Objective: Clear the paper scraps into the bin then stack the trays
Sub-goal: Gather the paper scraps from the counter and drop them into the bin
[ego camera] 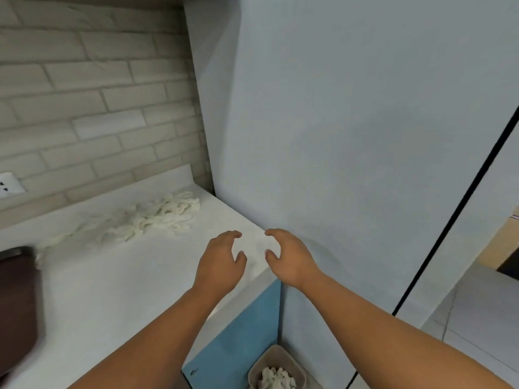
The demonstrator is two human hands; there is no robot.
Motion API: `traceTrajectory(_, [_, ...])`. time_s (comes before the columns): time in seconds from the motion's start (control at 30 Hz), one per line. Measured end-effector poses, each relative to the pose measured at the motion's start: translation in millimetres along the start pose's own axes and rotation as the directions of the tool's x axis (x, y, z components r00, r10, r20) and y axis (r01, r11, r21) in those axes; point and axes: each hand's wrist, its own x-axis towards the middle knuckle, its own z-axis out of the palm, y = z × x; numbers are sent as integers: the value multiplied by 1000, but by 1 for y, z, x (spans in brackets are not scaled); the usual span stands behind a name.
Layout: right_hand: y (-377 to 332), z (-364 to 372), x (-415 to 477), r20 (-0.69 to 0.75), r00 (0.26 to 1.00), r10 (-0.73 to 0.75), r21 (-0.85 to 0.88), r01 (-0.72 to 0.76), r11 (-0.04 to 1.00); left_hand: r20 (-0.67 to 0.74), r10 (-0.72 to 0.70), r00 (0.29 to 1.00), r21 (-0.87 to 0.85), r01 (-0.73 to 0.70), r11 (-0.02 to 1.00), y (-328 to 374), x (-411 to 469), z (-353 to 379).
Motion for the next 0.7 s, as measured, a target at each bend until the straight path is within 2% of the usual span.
traceTrajectory(0.33, [-64, 74, 64, 108, 982, -154, 47, 149, 988, -84, -133, 987, 81, 140, 987, -104, 5, -72])
traceTrajectory(0.7, [-121, 191, 146, 286, 943, -172, 20, 174, 985, -89, -270, 959, 189, 283, 940, -263, 42, -121])
